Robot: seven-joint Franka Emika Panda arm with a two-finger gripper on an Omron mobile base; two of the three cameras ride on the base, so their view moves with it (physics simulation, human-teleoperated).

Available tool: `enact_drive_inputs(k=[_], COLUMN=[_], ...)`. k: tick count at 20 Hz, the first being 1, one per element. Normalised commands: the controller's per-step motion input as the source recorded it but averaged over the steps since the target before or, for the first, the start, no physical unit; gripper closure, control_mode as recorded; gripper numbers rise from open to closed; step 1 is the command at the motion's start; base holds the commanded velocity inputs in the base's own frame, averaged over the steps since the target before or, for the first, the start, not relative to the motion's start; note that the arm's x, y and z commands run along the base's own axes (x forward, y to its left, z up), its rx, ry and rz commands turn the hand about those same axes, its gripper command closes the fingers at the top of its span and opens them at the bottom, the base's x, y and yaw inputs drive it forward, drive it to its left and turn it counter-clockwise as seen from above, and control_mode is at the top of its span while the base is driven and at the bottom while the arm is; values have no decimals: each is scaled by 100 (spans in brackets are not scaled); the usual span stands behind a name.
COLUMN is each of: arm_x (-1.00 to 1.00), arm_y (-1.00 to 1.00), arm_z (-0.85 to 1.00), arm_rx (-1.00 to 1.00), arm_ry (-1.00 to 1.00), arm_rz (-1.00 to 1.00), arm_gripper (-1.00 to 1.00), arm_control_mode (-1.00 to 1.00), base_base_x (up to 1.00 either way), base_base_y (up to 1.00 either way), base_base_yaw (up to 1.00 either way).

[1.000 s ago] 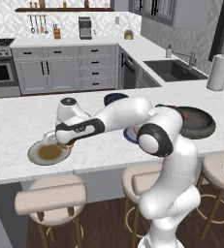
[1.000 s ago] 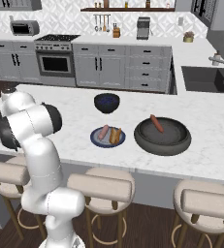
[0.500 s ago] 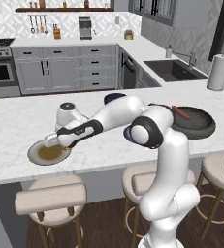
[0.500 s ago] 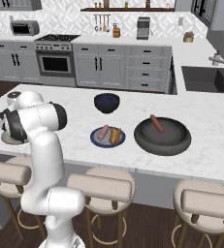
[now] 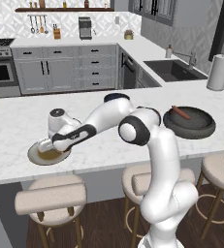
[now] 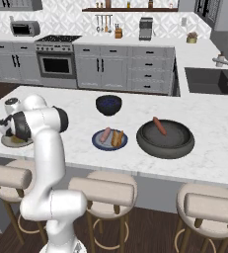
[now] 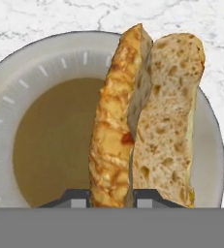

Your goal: Place one bun and one sausage from the bowl on each plate.

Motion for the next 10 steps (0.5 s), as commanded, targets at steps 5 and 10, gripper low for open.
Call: enact_drive_inputs(k=[5, 10], arm_x=[20, 4], arm_y=[0, 0], arm_z=[-10, 9], arm_rx=[0, 0], arm_ry=[0, -2], arm_rz=[0, 0], arm_gripper=[-100, -100], arm_control_mode=[-100, -100], base_base_x=[0, 0], base_base_y=[0, 0], base_base_yaw=[0, 0])
